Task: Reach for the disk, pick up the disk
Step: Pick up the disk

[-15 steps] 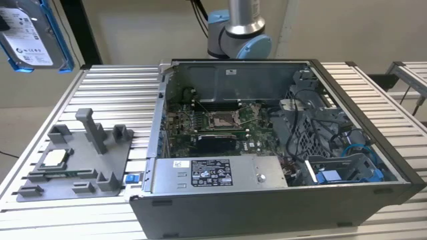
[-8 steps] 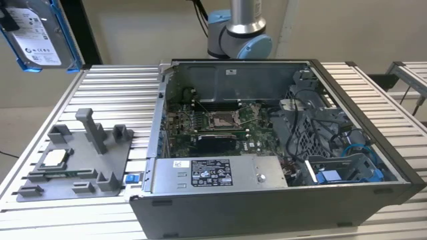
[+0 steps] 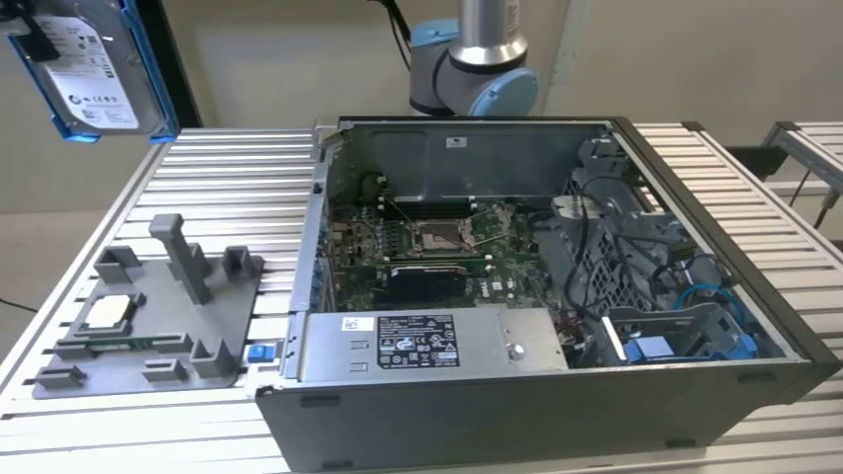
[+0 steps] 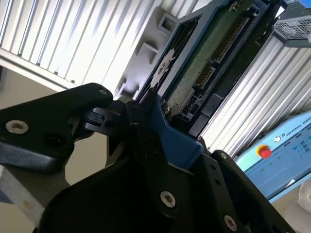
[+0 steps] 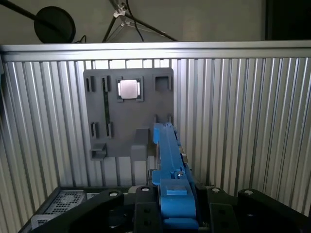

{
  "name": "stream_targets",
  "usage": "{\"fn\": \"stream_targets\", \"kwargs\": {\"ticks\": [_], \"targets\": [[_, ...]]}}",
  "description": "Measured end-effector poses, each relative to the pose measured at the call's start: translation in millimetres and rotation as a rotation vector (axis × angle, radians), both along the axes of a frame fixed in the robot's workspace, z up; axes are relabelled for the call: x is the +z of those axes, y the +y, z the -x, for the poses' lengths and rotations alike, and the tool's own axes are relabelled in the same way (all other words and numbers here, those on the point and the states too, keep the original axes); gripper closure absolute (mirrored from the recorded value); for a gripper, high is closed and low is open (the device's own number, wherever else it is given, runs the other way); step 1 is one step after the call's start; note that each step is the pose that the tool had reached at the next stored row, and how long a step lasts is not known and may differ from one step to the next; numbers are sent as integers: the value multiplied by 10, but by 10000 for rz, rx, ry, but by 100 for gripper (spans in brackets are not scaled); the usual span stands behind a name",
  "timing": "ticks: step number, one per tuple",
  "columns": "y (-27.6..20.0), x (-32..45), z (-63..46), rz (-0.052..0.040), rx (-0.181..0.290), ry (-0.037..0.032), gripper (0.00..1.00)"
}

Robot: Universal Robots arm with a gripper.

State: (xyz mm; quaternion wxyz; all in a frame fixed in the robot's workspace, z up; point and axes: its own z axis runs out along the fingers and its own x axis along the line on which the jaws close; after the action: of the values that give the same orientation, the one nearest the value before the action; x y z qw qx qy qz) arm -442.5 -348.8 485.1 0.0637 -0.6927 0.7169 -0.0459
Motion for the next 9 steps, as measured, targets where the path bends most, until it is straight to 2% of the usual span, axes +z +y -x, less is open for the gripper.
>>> {"fn": "stream_targets", "kwargs": {"ticks": [9], "targets": [[0, 0, -236, 0, 0, 9, 100]]}}
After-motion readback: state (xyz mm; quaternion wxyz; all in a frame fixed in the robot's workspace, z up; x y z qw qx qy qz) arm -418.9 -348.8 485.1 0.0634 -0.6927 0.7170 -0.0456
